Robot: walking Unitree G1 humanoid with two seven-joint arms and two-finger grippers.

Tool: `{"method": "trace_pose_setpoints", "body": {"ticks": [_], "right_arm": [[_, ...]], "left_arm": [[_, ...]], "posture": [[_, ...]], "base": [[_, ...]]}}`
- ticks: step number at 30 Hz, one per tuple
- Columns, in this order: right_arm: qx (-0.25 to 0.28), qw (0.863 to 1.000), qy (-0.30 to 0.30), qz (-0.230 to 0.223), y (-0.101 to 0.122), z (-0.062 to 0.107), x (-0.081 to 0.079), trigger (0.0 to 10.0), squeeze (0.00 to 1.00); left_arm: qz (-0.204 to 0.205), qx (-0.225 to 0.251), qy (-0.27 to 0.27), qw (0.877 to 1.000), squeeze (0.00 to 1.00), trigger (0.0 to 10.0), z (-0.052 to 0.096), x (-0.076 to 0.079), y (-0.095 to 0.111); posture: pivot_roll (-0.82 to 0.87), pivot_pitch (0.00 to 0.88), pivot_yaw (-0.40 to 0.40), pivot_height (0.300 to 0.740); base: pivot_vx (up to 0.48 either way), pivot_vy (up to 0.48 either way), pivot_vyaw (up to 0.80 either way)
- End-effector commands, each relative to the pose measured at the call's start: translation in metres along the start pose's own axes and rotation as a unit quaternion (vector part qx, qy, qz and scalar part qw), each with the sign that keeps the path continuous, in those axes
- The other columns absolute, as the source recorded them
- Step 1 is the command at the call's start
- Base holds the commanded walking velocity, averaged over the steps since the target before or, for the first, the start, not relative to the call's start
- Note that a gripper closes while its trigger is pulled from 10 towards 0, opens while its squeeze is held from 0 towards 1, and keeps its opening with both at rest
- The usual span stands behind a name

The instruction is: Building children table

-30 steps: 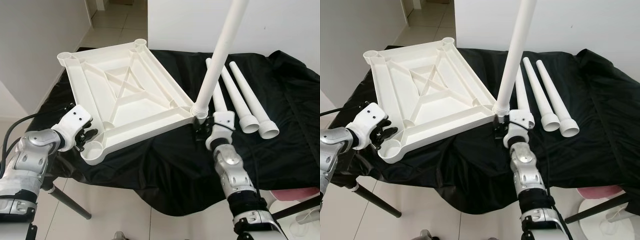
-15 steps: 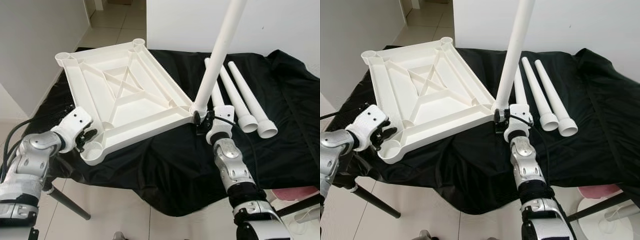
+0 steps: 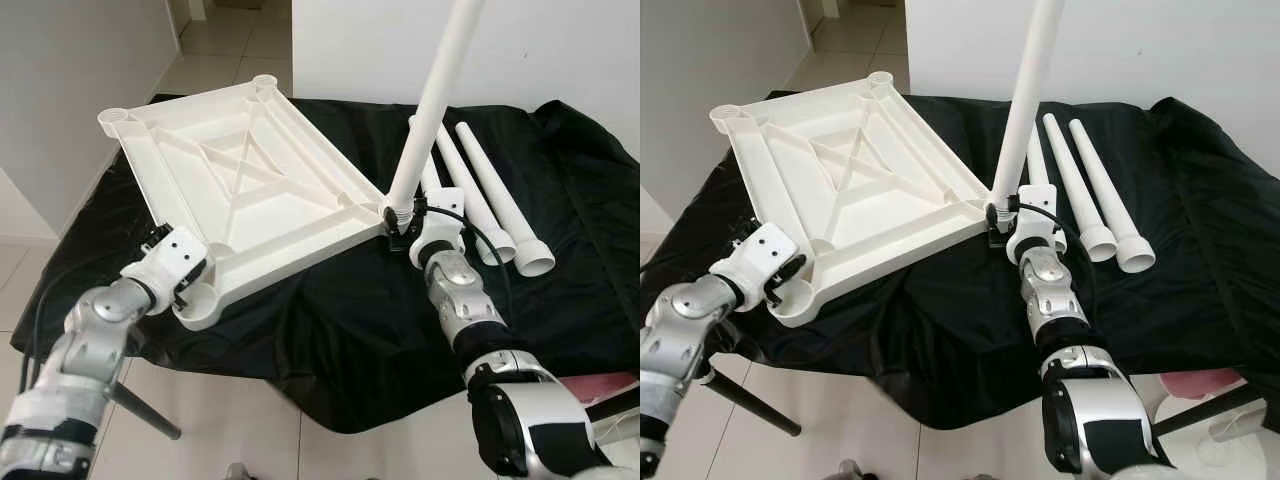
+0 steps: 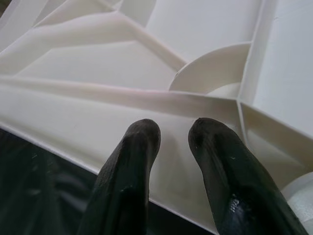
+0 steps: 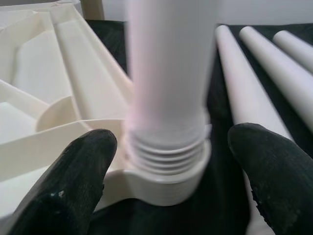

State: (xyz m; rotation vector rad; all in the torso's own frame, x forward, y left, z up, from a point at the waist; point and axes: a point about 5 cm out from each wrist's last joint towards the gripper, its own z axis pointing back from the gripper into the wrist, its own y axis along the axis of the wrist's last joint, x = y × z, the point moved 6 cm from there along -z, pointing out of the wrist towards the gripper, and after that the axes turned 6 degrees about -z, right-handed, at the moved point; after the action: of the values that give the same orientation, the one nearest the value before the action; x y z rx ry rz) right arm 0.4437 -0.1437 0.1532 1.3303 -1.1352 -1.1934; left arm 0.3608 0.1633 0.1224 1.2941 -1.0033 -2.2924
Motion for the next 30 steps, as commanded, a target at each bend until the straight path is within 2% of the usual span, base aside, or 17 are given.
{"method": "trace_pose_setpoints", "body": {"ticks": [1, 7, 9, 13, 17, 19, 23, 26, 27, 30], "right_arm": [[0.003, 1.0, 0.012, -0.006, 0.002, -0.002, -0.008, 10.0, 0.0], [0.005, 0.999, 0.034, 0.001, -0.005, 0.0, -0.02, 10.0, 0.0], [0.006, 0.999, 0.037, 0.001, -0.006, 0.0, -0.021, 10.0, 0.0], [0.022, 0.999, 0.045, -0.004, -0.007, 0.005, -0.021, 10.0, 0.0], [0.035, 0.998, 0.049, -0.006, -0.005, 0.008, -0.022, 10.0, 0.0], [0.07, 0.997, 0.038, -0.003, 0.0, 0.016, -0.015, 10.0, 0.0], [0.083, 0.996, 0.019, 0.006, -0.001, 0.022, -0.007, 10.0, 0.0], [0.085, 0.996, 0.001, 0.007, -0.003, 0.025, 0.001, 10.0, 0.0], [0.081, 0.996, -0.026, 0.006, -0.007, 0.029, 0.011, 10.0, 0.0], [0.059, 0.997, -0.056, 0.015, -0.019, 0.034, 0.022, 10.0, 0.0]], "left_arm": [[0.015, 0.012, -0.151, 0.988, 0.0, 10.0, -0.002, 0.056, 0.006], [0.017, 0.048, -0.177, 0.983, 0.0, 10.0, -0.006, 0.076, 0.033], [0.02, 0.053, -0.181, 0.982, 0.0, 10.0, -0.006, 0.077, 0.036], [0.01, 0.046, -0.161, 0.986, 0.0, 10.0, -0.006, 0.064, 0.037], [0.007, 0.043, -0.157, 0.987, 0.0, 10.0, -0.005, 0.059, 0.036], [-0.003, 0.024, -0.149, 0.988, 0.0, 10.0, -0.002, 0.047, 0.028], [-0.005, 0.018, -0.145, 0.989, 0.0, 10.0, -0.001, 0.039, 0.025], [-0.007, 0.015, -0.143, 0.99, 0.0, 10.0, -0.001, 0.036, 0.024], [-0.012, 0.014, -0.143, 0.99, 0.0, 10.0, -0.001, 0.033, 0.023], [-0.019, 0.008, -0.14, 0.99, 0.0, 10.0, -0.002, 0.03, 0.021]], "posture": [[0.05, 0.074, -0.034, 0.74], [0.05, 0.077, -0.032, 0.74], [0.05, 0.079, -0.03, 0.74], [0.04, 0.079, -0.028, 0.74], [0.04, 0.08, -0.026, 0.74], [0.03, 0.078, -0.019, 0.74], [0.03, 0.077, -0.016, 0.74], [0.03, 0.077, -0.016, 0.74], [0.03, 0.072, -0.013, 0.74], [0.03, 0.071, -0.013, 0.74]], "base": [[0.0, 0.0, 0.0], [0.0, 0.0, 0.0], [0.0, 0.0, 0.0], [0.0, 0.0, 0.0], [0.0, 0.0, 0.0], [0.0, 0.0, 0.0], [0.0, 0.0, 0.0], [0.0, 0.0, 0.0], [0.0, 0.0, 0.0], [0.0, 0.0, 0.0]]}}
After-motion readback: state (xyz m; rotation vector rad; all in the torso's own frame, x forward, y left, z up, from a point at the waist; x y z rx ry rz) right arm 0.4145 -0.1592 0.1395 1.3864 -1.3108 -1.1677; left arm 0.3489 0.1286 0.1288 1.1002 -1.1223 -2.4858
